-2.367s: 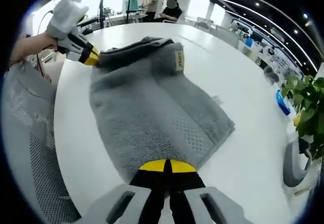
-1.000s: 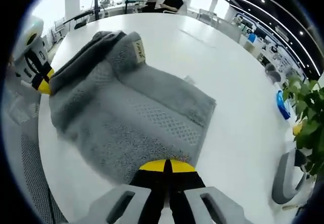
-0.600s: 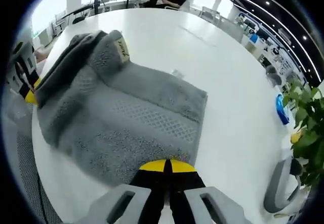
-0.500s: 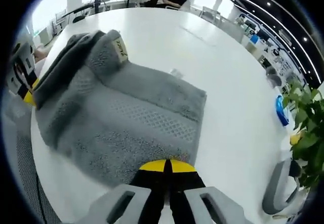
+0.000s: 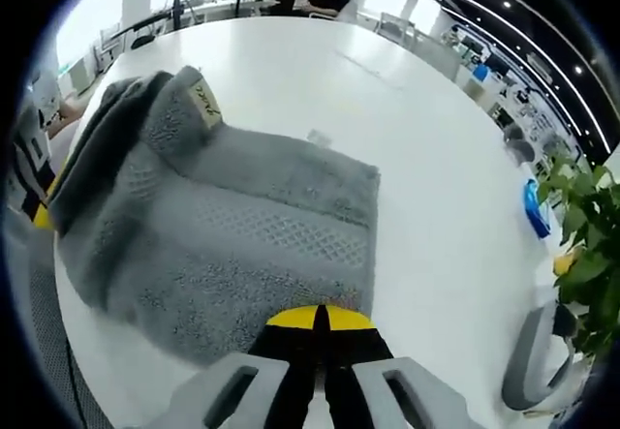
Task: Open the folded towel by lifting each exposed corner and separating the folded layers until the towel lies flat within the target outline without major curled edges
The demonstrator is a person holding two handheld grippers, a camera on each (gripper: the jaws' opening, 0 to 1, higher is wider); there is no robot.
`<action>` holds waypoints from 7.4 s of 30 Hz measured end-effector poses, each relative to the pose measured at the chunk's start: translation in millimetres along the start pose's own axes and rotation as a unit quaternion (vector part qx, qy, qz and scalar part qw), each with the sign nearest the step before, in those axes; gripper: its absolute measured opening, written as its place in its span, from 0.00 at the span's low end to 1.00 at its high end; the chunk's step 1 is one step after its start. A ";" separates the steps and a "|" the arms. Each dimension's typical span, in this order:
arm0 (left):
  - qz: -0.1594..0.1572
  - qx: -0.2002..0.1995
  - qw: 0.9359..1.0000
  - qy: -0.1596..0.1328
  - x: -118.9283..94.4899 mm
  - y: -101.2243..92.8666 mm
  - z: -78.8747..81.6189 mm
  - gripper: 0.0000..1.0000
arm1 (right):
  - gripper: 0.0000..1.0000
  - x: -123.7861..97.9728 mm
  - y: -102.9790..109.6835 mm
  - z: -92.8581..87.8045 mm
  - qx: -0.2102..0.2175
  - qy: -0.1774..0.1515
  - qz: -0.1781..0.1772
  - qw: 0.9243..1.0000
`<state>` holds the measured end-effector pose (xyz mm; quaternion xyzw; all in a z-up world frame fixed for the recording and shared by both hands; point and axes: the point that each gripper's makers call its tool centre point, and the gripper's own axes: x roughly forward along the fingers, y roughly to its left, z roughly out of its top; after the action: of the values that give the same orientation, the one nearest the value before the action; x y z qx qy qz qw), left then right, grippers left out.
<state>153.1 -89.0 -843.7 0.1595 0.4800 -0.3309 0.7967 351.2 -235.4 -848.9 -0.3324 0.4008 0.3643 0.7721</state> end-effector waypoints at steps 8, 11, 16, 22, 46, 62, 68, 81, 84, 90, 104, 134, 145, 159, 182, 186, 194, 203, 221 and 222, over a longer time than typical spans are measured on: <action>-0.001 -0.015 1.000 -0.016 -1.2 0.4 -1.3 0.04 | 0.00 3.9 -8.1 4.6 0.015 -0.013 -0.007 1.000; 0.003 -0.016 1.000 -0.021 -1.2 0.2 -0.8 0.04 | 0.00 4.0 -8.2 5.7 0.015 -0.013 -0.007 1.000; 0.001 -0.019 1.000 -0.023 0.6 -3.0 1.8 0.04 | 0.00 5.9 -10.6 7.5 0.003 -0.012 -0.012 1.000; -0.005 -0.012 1.000 -0.022 2.4 -6.3 4.3 0.04 | 0.00 8.9 -14.0 10.2 -0.010 0.000 -0.001 1.000; -0.001 -0.035 0.998 -0.043 9.4 -12.1 16.0 0.04 | 0.00 16.6 -24.1 18.1 -0.045 0.023 -0.003 0.999; -0.027 -0.048 0.996 -0.066 14.5 -20.5 23.5 0.04 | 0.00 20.5 -27.9 23.5 -0.081 0.040 -0.002 0.996; -0.049 -0.057 0.995 -0.070 16.6 -26.5 27.4 0.04 | 0.00 21.1 -27.0 24.0 -0.120 0.061 0.020 0.991; -0.063 -0.041 0.994 -0.078 20.1 -34.8 32.7 0.04 | 0.00 23.9 -29.4 25.6 -0.119 0.097 0.056 0.987; -0.068 -0.041 0.994 -0.078 21.3 -36.8 34.5 0.04 | 0.00 24.4 -29.6 26.5 -0.125 0.099 0.053 0.986; -0.070 -0.026 0.994 -0.082 22.8 -40.7 37.2 0.04 | 0.00 26.1 -31.7 28.6 -0.132 0.102 0.050 0.985; -0.075 -0.014 0.993 -0.089 25.4 -45.5 41.6 0.04 | 0.00 32.0 -38.0 35.7 -0.136 0.101 0.061 0.984; -0.099 0.027 0.987 -0.124 38.7 -62.6 60.6 0.04 | 0.00 42.1 -47.1 49.9 -0.162 0.091 0.066 0.980; -0.104 0.024 0.986 -0.130 39.8 -65.4 63.6 0.04 | 0.00 44.5 -50.0 53.4 -0.164 0.087 0.066 0.980; -0.099 0.099 0.983 -0.120 39.0 -71.9 61.2 0.02 | 0.00 48.5 -53.0 59.0 -0.180 0.077 0.043 0.980; -0.105 -0.094 0.956 -0.258 -12.1 -25.4 114.2 0.06 | 0.05 -24.9 -22.2 58.4 0.108 -0.176 0.060 0.977; -0.065 -0.135 0.949 -0.276 -22.1 4.8 110.5 0.06 | 0.05 -44.5 4.1 63.8 0.202 -0.226 0.125 0.945; 0.032 -0.179 0.956 -0.232 -22.9 66.7 72.2 0.07 | 0.06 -59.8 60.6 62.8 0.268 -0.263 0.219 0.900; 0.070 -0.162 0.971 -0.160 -7.8 74.8 42.1 0.07 | 0.10 -56.1 93.6 50.2 0.270 -0.241 0.245 0.899; 0.089 -0.180 0.967 -0.155 -11.9 86.0 36.3 0.06 | 0.00 -66.5 106.7 56.9 0.212 -0.251 0.239 0.914; 0.090 -0.184 0.966 -0.158 -13.3 86.5 37.1 0.05 | 0.00 -69.0 107.8 58.2 0.209 -0.253 0.240 0.913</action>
<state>232.1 -42.1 -819.5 -0.0019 0.3840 -0.1851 0.9046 255.2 -153.6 -786.7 0.0465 0.3272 0.5186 0.7886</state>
